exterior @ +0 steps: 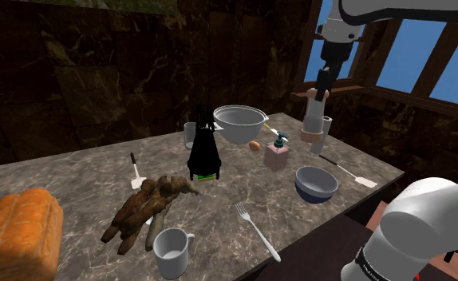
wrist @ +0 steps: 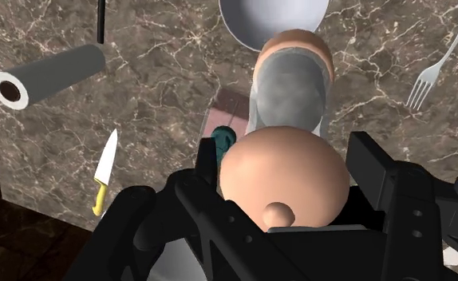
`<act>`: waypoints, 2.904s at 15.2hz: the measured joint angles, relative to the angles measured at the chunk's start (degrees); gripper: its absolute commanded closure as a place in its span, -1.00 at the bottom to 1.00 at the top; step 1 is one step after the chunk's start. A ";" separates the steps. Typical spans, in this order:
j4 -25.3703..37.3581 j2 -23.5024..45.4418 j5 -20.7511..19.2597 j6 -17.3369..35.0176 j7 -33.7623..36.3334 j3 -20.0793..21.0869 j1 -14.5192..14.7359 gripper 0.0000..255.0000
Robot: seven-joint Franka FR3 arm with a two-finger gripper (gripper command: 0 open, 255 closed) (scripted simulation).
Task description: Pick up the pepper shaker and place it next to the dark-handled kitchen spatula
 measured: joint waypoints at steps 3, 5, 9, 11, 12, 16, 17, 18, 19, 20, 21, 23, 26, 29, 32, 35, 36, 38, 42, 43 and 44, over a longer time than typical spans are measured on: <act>-2.32 -3.11 -1.69 -0.19 -3.37 -2.90 -0.98 1.00; -3.08 -5.20 -3.05 -1.02 -5.97 -5.03 -1.74 1.00; -3.85 -8.06 -5.99 -1.95 -11.18 -9.48 -3.27 1.00; -4.31 -9.17 -7.47 -1.99 -13.59 -11.66 -3.97 1.00; -4.05 -9.40 -8.31 -2.12 -15.00 -12.94 -4.33 1.00; -3.93 -11.53 -11.67 -2.75 -20.55 -17.79 -5.86 1.00; -3.38 -11.48 -12.41 -2.84 -21.86 -18.97 -6.08 1.00; -3.09 -11.91 -13.07 -3.18 -23.05 -19.89 -6.39 1.00; -3.15 -12.15 -13.87 -2.94 -24.22 -21.09 -6.67 1.00; -3.36 -12.37 -14.25 -2.77 -24.71 -21.62 -6.82 1.00; -4.03 -12.73 -14.60 -2.36 -24.96 -22.02 -6.98 1.00; -5.59 -13.39 -15.08 -1.38 -25.03 -22.53 -7.22 1.00; -8.28 -14.47 -15.69 0.25 -24.76 -23.04 -7.59 1.00; -11.00 -15.22 -16.38 2.24 -24.44 -23.76 -7.88 1.00; -13.62 -16.05 -17.01 3.99 -24.03 -24.29 -8.22 1.00; -15.95 -16.68 -17.69 5.71 -23.77 -24.97 -8.55 1.00; -16.82 -16.87 -17.96 6.40 -23.64 -25.23 -8.66 1.00; -18.77 -17.46 -18.55 7.74 -23.40 -25.75 -8.99 1.00; -21.70 -17.99 -19.49 10.09 -22.89 -26.63 -9.40 1.00; -22.37 -17.86 -19.78 10.91 -22.75 -27.01 -9.42 1.00; -23.37 -18.14 -20.18 11.63 -22.68 -27.36 -9.65 1.00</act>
